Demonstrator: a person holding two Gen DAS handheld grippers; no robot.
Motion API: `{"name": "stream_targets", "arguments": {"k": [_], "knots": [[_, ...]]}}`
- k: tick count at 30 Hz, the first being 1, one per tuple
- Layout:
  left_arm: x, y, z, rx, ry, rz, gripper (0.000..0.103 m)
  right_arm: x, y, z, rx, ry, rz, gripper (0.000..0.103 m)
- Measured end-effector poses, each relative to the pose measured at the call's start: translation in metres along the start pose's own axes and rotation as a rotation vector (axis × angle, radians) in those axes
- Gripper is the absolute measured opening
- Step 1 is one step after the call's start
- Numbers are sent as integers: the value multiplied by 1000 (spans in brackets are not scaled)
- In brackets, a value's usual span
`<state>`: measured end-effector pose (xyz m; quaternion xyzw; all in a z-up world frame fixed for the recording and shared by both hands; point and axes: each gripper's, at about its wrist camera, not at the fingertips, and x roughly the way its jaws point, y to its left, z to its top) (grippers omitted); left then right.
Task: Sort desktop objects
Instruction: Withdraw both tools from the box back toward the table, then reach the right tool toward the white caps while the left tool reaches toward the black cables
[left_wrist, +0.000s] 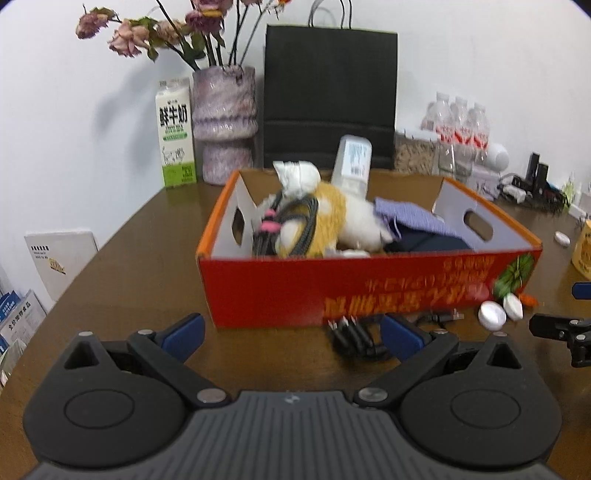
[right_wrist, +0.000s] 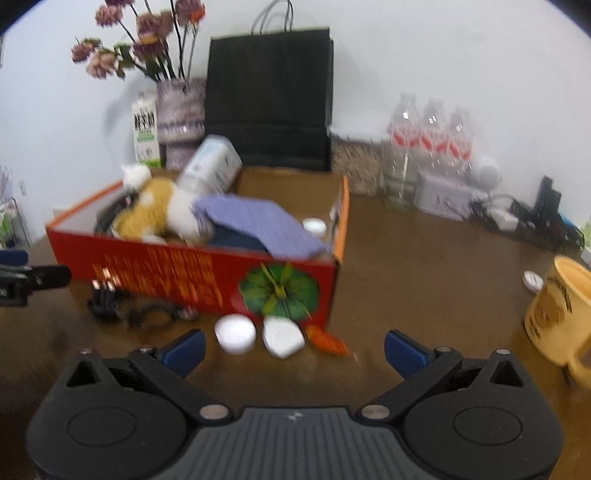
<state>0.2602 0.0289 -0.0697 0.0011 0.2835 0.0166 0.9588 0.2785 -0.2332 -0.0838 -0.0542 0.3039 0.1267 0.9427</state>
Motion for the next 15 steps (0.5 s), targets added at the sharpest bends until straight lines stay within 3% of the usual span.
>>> {"name": "stream_targets", "arguments": {"k": [15], "knots": [[14,-14,-7,24,54,-32,103,16,-16,-13,31,48,-23,103]]}}
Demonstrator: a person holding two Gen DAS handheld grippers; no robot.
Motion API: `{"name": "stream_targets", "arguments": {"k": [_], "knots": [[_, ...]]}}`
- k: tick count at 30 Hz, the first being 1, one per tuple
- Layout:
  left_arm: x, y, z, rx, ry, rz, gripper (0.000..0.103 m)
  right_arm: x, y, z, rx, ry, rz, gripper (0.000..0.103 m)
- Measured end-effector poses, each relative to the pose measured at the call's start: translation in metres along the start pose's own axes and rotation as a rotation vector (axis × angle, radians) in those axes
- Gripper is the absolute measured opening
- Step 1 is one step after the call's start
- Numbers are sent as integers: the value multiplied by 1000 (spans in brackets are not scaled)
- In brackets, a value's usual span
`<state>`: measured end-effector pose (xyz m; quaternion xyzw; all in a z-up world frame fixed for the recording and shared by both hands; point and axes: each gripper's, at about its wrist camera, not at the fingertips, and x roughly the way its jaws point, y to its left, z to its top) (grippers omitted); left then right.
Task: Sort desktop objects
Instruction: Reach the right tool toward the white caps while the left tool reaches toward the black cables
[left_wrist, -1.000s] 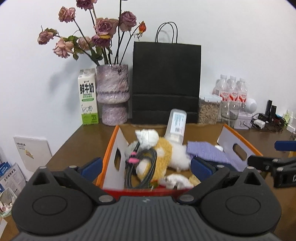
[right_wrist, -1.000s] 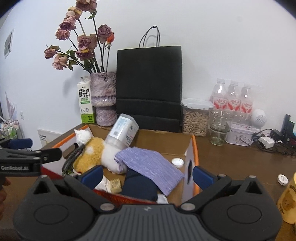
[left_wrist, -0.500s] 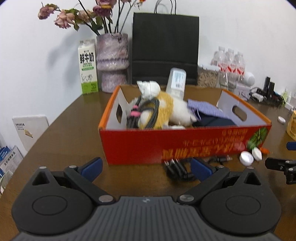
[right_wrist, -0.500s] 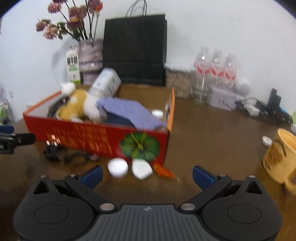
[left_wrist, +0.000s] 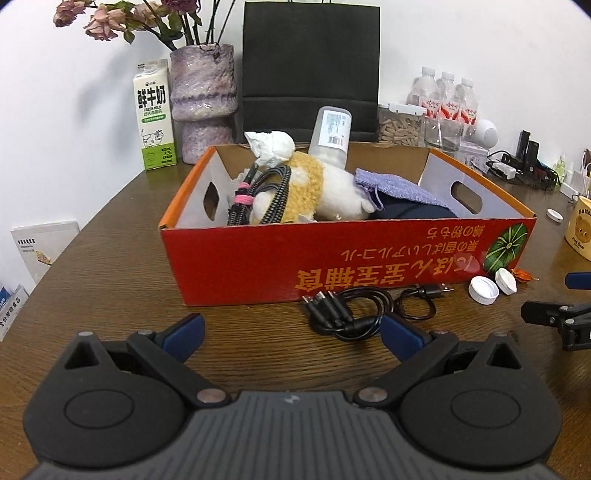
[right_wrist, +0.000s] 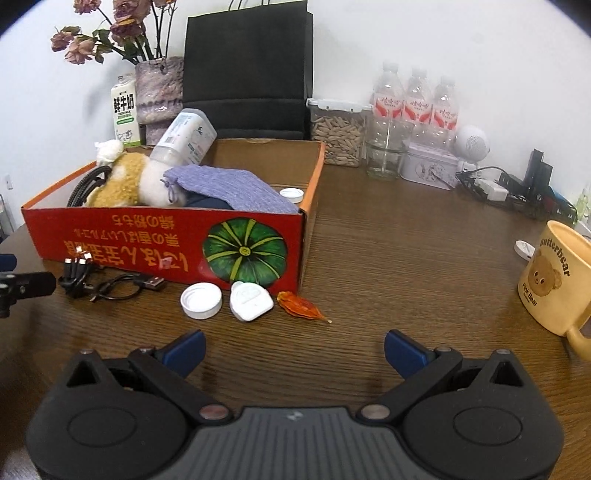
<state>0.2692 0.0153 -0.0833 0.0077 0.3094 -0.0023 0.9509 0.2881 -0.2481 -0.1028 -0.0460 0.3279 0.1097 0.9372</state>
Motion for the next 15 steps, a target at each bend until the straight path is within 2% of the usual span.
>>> {"name": "stream_targets", "arguments": {"k": [5,8,11,13,15], "knots": [[6,-7,2,14,8,-9,103,-1,2,2,-8,-22,5,101],[10,-11,3,26,10,-9,103,-2,5,4,-14,-31,28,92],[14,-12,4,22,15,-5,103,0,9,5,-23,-30,49,77],[16,-10,5,11,21,-6,103,1,11,7,-17,-28,77,61],[18,-10,6,4,24,-8,103,3,12,8,-8,-23,100,49]]}}
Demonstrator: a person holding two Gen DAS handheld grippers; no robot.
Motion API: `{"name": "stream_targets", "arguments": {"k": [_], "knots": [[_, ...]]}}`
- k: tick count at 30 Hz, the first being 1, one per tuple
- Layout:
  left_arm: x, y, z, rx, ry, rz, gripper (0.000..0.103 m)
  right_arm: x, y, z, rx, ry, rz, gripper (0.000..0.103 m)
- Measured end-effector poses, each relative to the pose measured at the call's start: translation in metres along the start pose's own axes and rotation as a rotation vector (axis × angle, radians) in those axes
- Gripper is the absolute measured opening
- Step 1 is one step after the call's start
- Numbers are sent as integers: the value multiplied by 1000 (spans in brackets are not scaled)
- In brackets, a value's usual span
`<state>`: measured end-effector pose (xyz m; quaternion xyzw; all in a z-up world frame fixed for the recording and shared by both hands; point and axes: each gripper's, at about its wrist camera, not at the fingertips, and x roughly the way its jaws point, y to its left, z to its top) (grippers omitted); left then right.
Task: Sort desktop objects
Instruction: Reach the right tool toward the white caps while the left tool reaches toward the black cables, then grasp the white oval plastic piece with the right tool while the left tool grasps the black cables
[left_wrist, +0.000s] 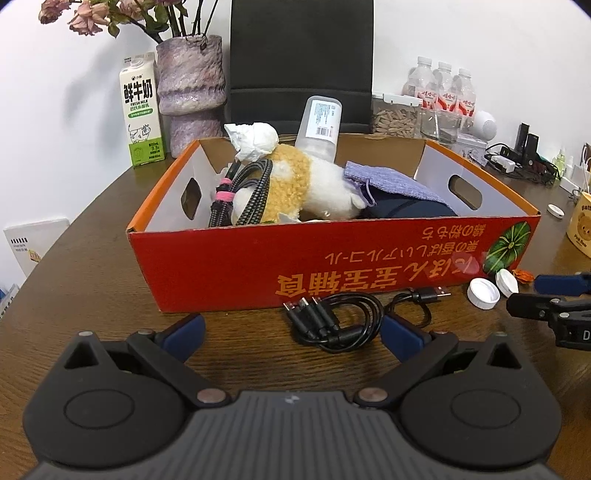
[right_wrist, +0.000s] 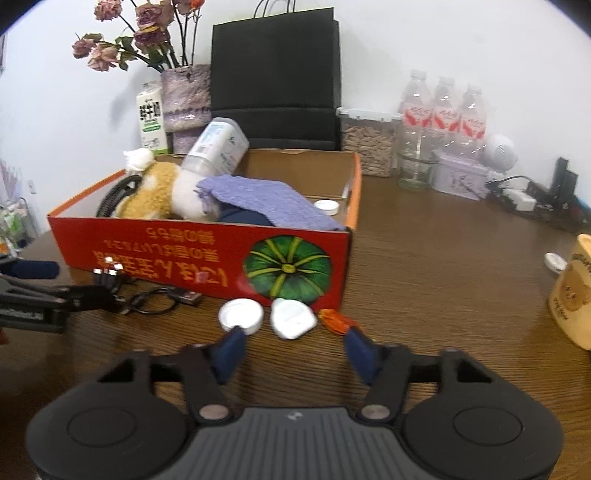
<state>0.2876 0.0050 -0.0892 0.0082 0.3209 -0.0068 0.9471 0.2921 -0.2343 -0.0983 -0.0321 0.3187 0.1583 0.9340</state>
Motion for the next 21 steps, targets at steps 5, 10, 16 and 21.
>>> {"name": "stream_targets", "arguments": {"k": [5,10,16,21], "knots": [[7,-1,2,-3,13,-19,103,7,3,3,14,13,-2,44],[11,2,3,-32,29,-53,94,13,2,8,41,16,-22,43],[13,5,3,-57,33,-73,81,16,2,10,66,10,-26,41],[12,3,1,-40,30,-59,78,19,2,9,78,11,-27,36]]}}
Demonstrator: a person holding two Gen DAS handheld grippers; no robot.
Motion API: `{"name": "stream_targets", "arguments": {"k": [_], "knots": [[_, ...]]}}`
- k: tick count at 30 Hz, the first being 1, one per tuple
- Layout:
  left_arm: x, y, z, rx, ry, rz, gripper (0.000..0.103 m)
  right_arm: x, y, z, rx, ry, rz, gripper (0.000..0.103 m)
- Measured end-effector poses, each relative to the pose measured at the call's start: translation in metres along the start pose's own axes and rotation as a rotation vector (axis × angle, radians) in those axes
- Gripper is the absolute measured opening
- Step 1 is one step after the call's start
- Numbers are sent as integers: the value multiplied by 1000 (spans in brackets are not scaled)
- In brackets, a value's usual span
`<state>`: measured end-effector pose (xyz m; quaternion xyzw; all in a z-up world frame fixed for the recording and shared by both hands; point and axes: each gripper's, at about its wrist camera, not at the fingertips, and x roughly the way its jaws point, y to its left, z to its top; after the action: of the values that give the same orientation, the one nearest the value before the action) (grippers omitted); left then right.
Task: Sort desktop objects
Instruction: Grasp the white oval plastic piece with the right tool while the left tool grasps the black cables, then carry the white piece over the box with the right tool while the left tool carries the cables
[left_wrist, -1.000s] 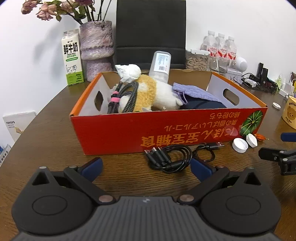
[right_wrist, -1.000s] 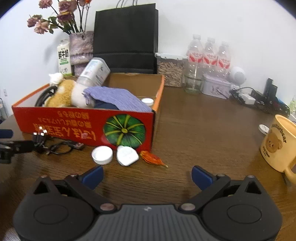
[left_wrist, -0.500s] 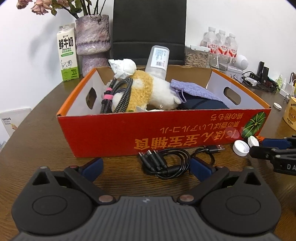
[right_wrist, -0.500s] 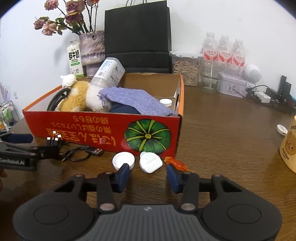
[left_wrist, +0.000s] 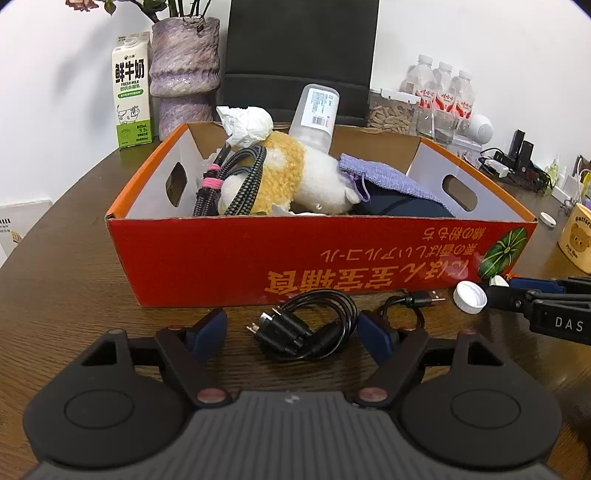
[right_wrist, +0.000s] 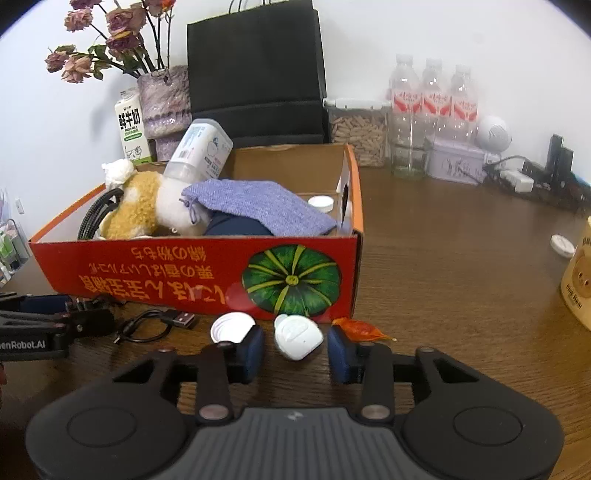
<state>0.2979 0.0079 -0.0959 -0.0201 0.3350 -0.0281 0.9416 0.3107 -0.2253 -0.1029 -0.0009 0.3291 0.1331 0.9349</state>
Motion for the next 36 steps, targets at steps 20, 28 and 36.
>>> {"name": "stream_targets", "arguments": {"k": [20,28,36], "knots": [[-10,-3,-8,35,-28,-7,58,-7,6,-8,-45,-41,2,28],[-14,-2,-9,23,-39,-21,55,-12,9,-9,-54,-66,5,28],[-22,-6,-11,39,-72,-31,52,-21,11,-10,-52,-98,14,28]]}}
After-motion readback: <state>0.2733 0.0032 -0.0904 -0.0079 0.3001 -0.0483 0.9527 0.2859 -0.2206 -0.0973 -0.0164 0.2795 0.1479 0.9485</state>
